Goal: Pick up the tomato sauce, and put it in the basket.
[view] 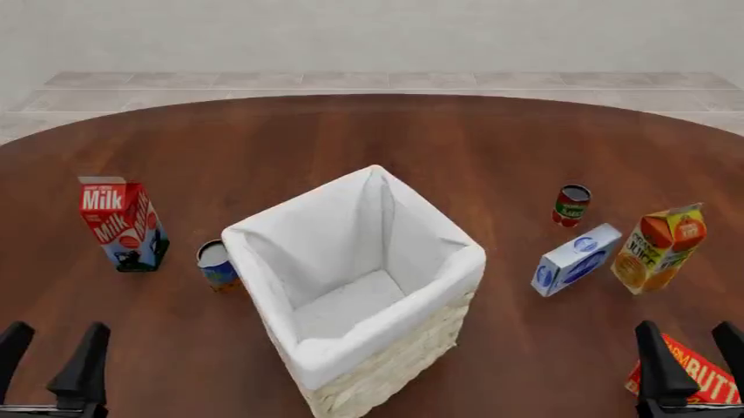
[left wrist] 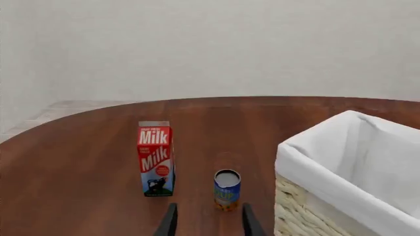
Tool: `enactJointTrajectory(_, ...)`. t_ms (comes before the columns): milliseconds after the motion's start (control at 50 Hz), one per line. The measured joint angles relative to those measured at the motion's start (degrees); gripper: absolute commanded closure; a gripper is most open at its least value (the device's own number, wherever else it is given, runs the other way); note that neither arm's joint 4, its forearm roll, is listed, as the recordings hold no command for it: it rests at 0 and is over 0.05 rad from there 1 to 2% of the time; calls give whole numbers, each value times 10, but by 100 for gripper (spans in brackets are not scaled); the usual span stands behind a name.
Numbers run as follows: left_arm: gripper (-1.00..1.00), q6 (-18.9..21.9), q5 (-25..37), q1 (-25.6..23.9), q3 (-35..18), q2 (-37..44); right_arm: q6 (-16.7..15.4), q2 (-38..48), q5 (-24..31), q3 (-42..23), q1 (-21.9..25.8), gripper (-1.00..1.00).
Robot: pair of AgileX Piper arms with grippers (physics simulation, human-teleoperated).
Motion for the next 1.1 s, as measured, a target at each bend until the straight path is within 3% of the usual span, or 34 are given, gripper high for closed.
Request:
enactJointTrajectory(640,-100,0,-4,3,-2,7,1,-12,6,-2,8,-100)
enactJointTrajectory(760,-100,0,-5,3,0,6,15,-3,11,-8,4,-100)
enactJointTrajectory(1100,-100,2,-3,7,1,2,43,145,58,-151,48,-100)
